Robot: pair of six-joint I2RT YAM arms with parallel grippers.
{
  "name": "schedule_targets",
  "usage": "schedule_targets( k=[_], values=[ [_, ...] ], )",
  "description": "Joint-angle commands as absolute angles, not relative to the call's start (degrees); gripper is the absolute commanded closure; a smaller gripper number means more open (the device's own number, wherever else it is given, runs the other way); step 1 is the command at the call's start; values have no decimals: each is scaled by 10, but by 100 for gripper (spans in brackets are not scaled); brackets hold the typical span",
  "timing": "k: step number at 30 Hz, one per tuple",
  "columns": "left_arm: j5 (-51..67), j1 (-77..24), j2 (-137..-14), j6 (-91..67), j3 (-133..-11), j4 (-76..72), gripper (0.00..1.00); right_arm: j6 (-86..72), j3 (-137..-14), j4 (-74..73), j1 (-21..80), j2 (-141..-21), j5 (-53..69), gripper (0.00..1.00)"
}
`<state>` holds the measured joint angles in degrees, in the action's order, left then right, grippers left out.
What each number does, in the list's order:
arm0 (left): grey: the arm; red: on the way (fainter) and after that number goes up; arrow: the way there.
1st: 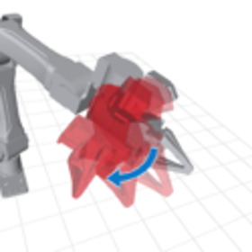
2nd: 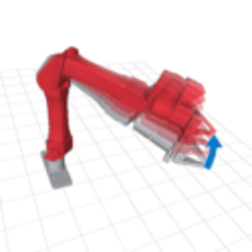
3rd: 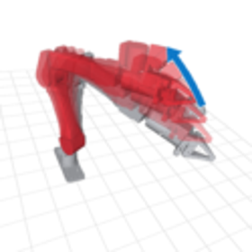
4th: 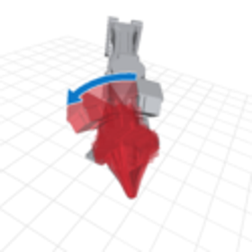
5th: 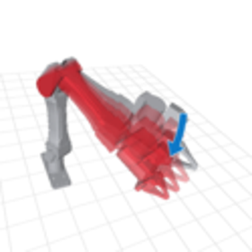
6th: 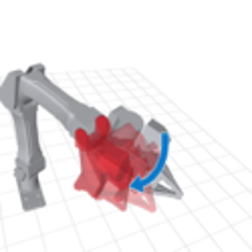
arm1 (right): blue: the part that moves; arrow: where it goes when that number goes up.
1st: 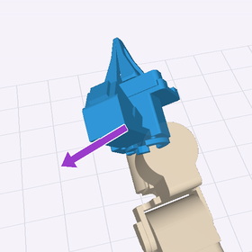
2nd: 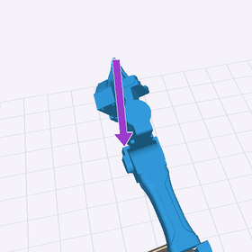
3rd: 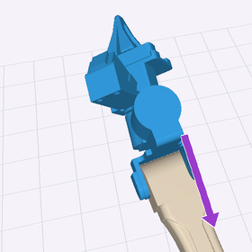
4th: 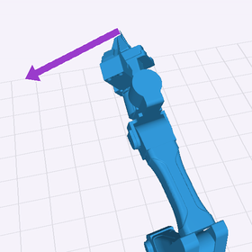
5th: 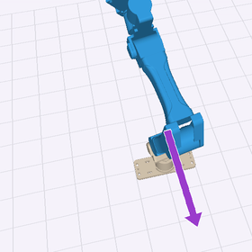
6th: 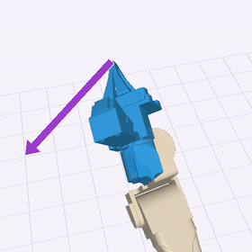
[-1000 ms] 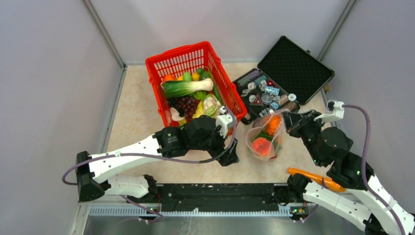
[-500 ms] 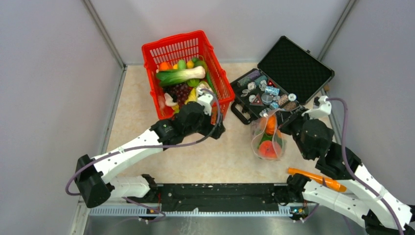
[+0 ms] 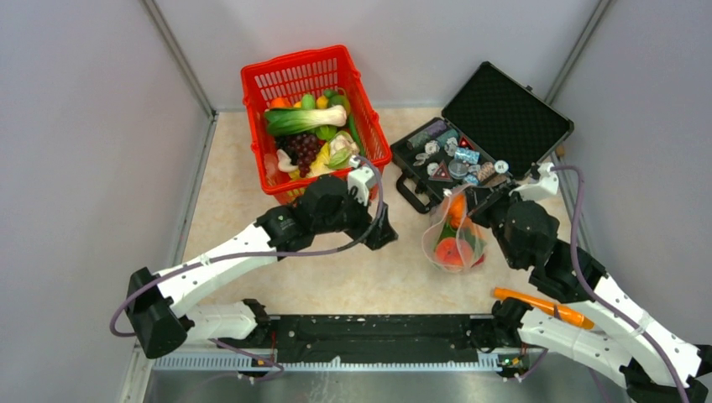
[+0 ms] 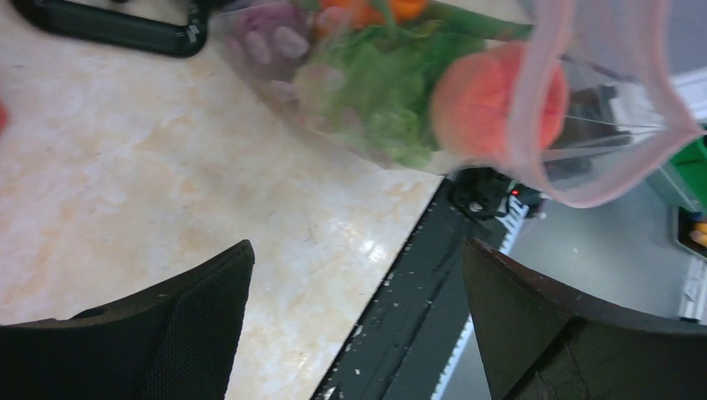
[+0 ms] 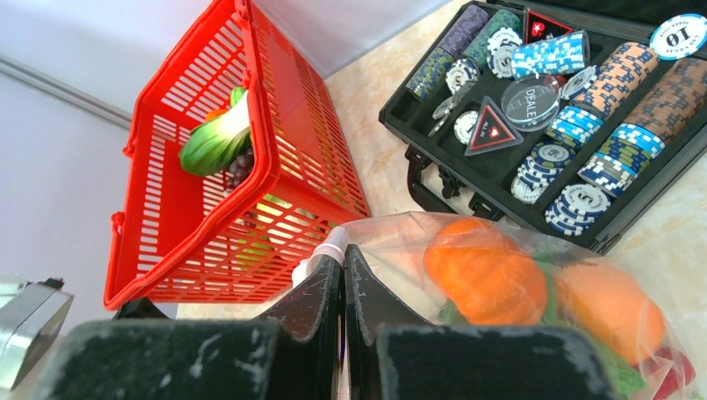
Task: Place the food in the zip-top bag and seal the zipper
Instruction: Move the bin to the center of the board, then zip the zipper food storage bag at the center of the board.
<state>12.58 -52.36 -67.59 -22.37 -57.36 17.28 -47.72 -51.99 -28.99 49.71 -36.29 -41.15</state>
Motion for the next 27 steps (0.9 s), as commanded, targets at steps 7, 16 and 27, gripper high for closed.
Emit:
schedule_targets(
  k=[7,16,27],
  values=[
    [183,-545,-642,-368,-584,50,7,-482,-519,-227,495,-377,-405,100],
    [152,-575,-705,-363,-634,77,18,-482,-515,-212,495,-387,-391,100],
    [65,-612,-759,-300,-689,164,55,-475,-521,-206,495,-396,-387,100]
  ],
)
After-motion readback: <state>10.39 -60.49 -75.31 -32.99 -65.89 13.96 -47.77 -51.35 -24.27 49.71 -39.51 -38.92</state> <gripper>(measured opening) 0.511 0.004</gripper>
